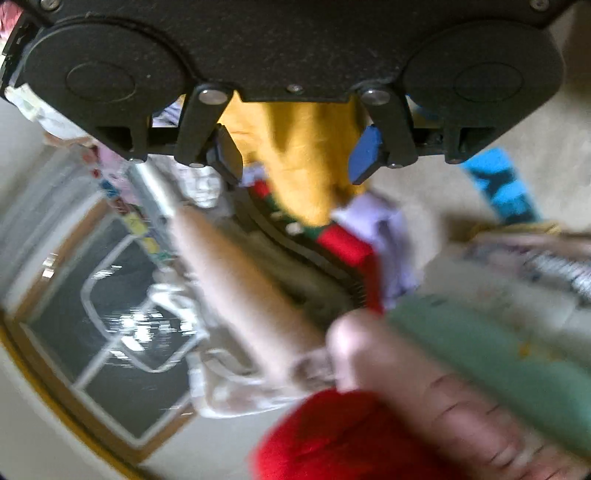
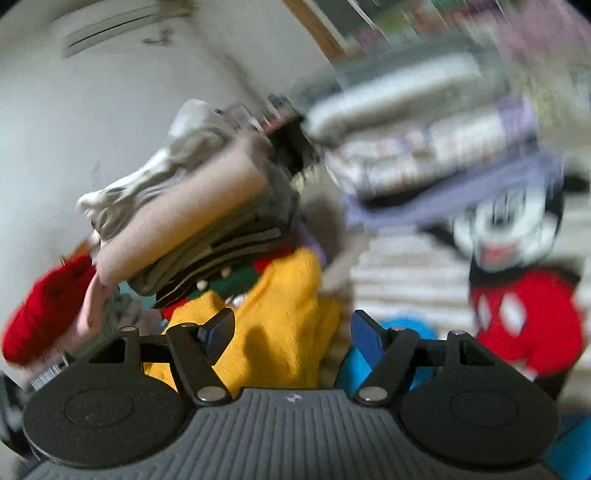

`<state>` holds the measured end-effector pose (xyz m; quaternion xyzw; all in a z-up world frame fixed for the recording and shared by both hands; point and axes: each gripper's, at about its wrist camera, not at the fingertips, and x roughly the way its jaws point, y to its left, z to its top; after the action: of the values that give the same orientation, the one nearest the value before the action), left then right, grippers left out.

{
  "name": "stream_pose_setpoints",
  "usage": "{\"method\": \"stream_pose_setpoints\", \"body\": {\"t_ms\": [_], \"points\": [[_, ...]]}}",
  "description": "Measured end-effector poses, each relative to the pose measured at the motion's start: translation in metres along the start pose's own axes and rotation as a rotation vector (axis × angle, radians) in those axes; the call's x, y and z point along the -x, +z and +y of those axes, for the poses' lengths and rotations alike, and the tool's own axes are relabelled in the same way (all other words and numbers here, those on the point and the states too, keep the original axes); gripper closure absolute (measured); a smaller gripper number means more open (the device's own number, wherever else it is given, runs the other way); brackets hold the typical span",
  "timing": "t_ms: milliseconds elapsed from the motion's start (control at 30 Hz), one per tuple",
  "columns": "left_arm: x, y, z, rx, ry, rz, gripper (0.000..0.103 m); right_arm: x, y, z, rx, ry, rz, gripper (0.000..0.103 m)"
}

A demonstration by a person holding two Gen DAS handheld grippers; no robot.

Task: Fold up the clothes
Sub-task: 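Lower the sweater in front of the stacks and open both grippers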

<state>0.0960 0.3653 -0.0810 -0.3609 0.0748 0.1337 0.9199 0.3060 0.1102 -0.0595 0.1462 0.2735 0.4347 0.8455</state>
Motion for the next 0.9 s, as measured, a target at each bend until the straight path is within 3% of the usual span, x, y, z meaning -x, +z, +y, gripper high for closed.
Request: {"method": "stream_pose_setpoints", "body": {"t_ms": [167, 233, 333, 433, 600, 800, 900], "points": [[-0.012, -0.012, -0.036, -0.308, 0.000, 0.022, 0.049, 0.003, -0.004, 0.043, 0.330, 0.007, -0.054, 0.040], [-0.025, -0.017, -0.041, -0.360, 0.009, 0.076, 0.053, -0.006, -0.007, 0.048, 0.372, 0.013, -0.026, 0.042], [-0.040, -0.032, -0.038, -0.434, 0.086, 0.159, 0.054, -0.024, -0.017, 0.036, 0.340, 0.006, 0.061, 0.045], [-0.044, -0.035, -0.034, -0.442, 0.096, 0.165, 0.054, -0.030, -0.025, 0.019, 0.272, 0.014, 0.063, 0.045], [-0.046, -0.042, -0.042, -0.486, 0.128, 0.167, 0.050, -0.035, -0.025, 0.020, 0.268, 0.006, 0.081, 0.045], [-0.033, -0.038, -0.054, -0.460, 0.133, 0.173, 0.023, -0.017, -0.015, 0.028, 0.189, -0.036, 0.104, 0.044], [-0.025, -0.036, -0.062, -0.458, 0.142, 0.175, 0.017, -0.003, -0.016, 0.030, 0.160, -0.068, 0.113, 0.037]]}}
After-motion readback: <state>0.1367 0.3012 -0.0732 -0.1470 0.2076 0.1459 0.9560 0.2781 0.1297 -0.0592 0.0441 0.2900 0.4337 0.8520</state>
